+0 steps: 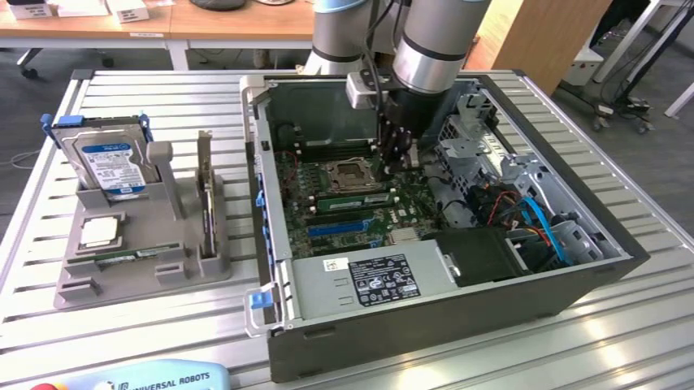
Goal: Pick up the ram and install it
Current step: 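Press down the ram until it locks into place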
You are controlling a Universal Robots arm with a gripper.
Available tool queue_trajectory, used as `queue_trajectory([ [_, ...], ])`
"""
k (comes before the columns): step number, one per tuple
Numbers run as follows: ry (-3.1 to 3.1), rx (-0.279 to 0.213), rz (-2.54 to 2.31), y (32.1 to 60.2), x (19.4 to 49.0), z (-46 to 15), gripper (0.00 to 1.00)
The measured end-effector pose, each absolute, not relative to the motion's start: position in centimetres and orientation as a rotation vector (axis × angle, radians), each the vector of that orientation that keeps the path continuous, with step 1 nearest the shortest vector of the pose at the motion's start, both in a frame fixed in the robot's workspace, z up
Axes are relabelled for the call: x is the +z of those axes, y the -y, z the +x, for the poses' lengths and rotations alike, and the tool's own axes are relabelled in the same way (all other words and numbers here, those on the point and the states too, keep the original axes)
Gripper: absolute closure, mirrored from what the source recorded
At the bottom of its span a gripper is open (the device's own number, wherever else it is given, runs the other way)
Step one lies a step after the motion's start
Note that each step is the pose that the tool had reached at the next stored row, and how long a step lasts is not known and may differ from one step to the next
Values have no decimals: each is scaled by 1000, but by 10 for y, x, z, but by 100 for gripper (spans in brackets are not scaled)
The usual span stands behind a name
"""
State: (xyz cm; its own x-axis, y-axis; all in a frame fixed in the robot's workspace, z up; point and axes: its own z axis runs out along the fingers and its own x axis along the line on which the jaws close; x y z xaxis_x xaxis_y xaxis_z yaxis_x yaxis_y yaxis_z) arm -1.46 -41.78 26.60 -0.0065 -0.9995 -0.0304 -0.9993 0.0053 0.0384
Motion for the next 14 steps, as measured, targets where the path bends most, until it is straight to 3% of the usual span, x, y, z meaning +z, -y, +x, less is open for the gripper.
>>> queue_trajectory([
  [14, 2223, -76, 2211, 418, 266, 3, 90],
])
